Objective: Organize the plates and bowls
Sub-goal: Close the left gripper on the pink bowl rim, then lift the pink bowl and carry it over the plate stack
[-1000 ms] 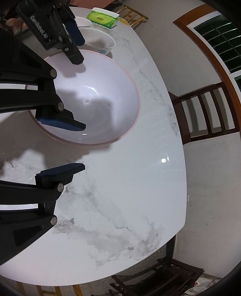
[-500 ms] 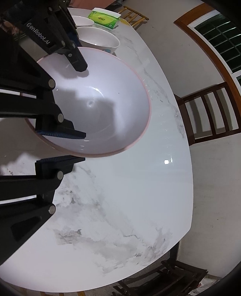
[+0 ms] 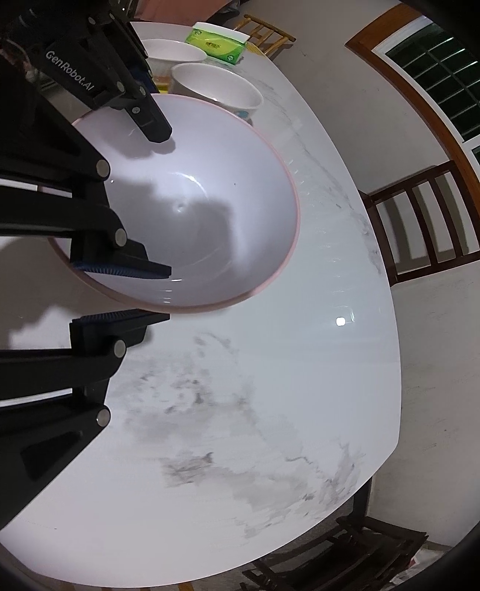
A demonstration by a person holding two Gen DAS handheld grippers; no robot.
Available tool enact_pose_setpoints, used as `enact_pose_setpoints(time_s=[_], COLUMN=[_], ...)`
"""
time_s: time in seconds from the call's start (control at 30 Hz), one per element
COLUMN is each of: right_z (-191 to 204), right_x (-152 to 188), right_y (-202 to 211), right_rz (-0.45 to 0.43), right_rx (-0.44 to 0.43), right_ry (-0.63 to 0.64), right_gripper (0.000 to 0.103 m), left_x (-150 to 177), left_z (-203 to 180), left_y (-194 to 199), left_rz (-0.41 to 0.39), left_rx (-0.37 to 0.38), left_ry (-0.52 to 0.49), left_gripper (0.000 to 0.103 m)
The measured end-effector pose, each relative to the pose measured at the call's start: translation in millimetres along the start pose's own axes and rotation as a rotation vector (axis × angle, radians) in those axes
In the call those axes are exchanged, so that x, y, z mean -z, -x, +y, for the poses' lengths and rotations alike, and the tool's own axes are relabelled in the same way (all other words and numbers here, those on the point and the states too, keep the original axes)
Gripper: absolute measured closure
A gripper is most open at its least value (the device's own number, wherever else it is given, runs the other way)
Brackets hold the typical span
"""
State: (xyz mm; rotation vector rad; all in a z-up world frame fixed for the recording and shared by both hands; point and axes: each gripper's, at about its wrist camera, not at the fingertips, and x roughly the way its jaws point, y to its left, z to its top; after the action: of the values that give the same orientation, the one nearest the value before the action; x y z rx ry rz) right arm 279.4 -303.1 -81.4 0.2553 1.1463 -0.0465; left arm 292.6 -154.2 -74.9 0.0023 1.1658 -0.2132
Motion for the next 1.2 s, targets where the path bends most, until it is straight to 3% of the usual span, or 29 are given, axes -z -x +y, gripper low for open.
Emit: enact_pose_setpoints(time_s=[0.63, 1.2], right_z=[17, 62], right_x=[69, 136], right_y=[56, 90], right_rz=[-0.023, -0.021], right_rx=[-0.044, -0.083], right_ry=[-0.004, 0.046], right_gripper=[0.086, 0.086], left_x=[74, 134], left_z=[13, 52], left_y=[58, 111], left_rz=[-0.004, -0.046], left_rx=[-0.012, -0.017], left_ry=[0.016, 0.07], left_gripper=[0.091, 0.091])
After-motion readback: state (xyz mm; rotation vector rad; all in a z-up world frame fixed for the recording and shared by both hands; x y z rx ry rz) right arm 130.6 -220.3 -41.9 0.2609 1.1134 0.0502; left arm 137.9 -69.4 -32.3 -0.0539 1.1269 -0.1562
